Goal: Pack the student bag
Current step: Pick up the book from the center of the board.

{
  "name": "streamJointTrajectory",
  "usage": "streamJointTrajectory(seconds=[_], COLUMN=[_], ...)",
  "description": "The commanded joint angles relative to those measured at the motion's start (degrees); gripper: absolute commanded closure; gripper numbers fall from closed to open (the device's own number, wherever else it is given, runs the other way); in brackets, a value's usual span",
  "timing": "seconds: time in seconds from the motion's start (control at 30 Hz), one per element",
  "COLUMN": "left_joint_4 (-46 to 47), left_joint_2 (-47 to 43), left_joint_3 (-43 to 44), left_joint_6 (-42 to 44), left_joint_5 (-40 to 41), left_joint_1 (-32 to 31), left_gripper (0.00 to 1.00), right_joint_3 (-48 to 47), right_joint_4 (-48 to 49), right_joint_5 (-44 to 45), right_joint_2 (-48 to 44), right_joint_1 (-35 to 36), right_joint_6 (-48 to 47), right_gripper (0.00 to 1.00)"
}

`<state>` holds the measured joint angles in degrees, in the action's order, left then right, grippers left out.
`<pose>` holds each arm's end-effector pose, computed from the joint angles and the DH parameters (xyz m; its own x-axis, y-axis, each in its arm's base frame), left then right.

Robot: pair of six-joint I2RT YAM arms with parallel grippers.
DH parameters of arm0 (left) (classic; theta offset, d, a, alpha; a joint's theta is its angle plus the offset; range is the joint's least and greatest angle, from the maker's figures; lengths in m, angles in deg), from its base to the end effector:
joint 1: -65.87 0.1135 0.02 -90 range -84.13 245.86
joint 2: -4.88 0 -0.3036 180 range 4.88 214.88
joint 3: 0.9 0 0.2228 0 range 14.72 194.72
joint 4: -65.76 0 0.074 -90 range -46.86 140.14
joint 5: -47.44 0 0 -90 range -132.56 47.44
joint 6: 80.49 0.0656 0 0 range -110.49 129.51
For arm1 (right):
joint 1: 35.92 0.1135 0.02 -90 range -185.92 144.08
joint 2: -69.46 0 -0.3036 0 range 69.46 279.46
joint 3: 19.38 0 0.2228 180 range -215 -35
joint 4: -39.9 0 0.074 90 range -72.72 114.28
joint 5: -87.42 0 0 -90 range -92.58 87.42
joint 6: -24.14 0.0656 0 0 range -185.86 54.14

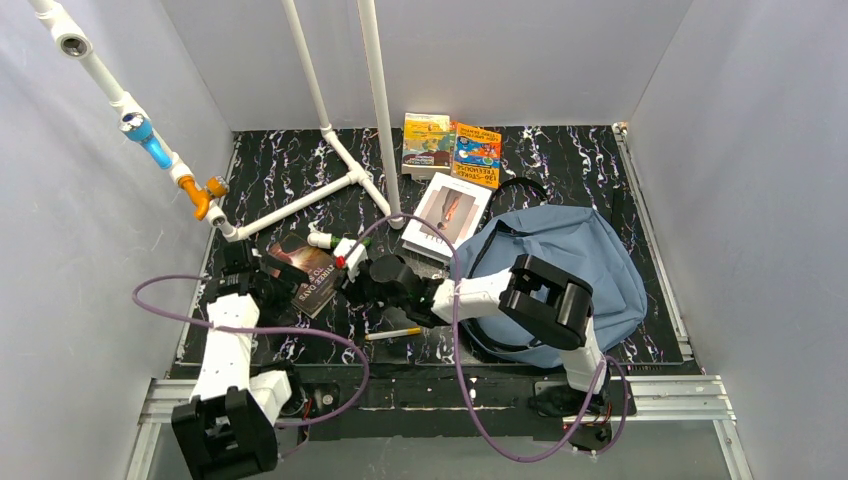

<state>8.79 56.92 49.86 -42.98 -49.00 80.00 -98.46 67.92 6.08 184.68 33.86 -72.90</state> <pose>0.1271 0.0244 0.2295 -0.3551 -0.9022 -0.2448 -0.7670 0.4309 -0.4755 0.1706 0.4346 0.2371 0.0589 -0.1906 -0.9799 -0.8755 0.4617 -0.1424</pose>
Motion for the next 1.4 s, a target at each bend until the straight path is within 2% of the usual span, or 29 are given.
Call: streamJointTrajectory(seconds=[0.0,0.07,0.2,0.33,0.43,0.53,0.67,0.7,0.73,0.9,1.0,1.13,1.37], left_joint_4=[2.0,1.6,2.6,4.5,8.2,12.6,15.0,14.6,14.1,11.4,10.5,9.6,9.7], left_joint_2=[6.5,10.0,15.8,22.2,24.2,22.3,19.5,19.5,19.5,19.8,19.1,18.2,17.5], left_joint_3=[4.1,5.3,6.7,6.2,3.4,-0.7,-3.8,-3.8,-3.7,-3.1,-3.1,-2.8,-2.8], left_joint_6=[9.4,11.7,12.3,9.6,6.8,4.2,1.8,1.7,1.8,2.9,3.1,3.8,4.4], left_joint_5=[5.3,8.5,10.4,2.7,-1.7,-3.9,-3.4,-3.1,-2.6,-1.0,-1.4,-0.7,-1.6], left_joint_1=[0.1,0.4,1.8,2.5,2.5,2.5,2.5,2.5,2.5,2.5,2.5,2.5,2.5], left_gripper=[0.03,0.02,0.02,0.02,0.11,0.34,0.82,0.92,0.97,0.99,0.99,0.99,0.98], right_joint_3=[-9.8,-14.1,-20.2,-22.3,-20.9,-19.6,-18.2,-18.8,-20.4,-36.7,-43.3,-47.6,-49.4], right_joint_4=[-17.5,-23.0,-27.0,-28.7,-28.6,-29.0,-26.0,-26.5,-28.0,-39.9,-43.0,-43.5,-46.1], right_joint_5=[-2.7,-4.5,-8.2,-10.9,-11.3,-10.1,-10.7,-9.2,-7.9,-7.4,-5.6,-2.6,2.4], right_joint_2=[-1.9,-0.7,2.4,4.2,4.1,3.7,4.1,4.4,4.8,15.1,19.8,23.4,25.6], right_joint_1=[-0.7,-0.8,-1.7,-3.6,-5.1,-5.5,-5.5,-5.5,-5.5,-5.6,-5.6,-5.8,-5.9], right_joint_6=[20.6,25.8,33.1,37.0,38.6,37.2,31.0,29.5,28.3,24.5,23.5,22.8,20.4], right_gripper=[0.41,0.40,0.38,0.37,0.37,0.37,0.37,0.36,0.35,0.35,0.31,0.24,0.12])
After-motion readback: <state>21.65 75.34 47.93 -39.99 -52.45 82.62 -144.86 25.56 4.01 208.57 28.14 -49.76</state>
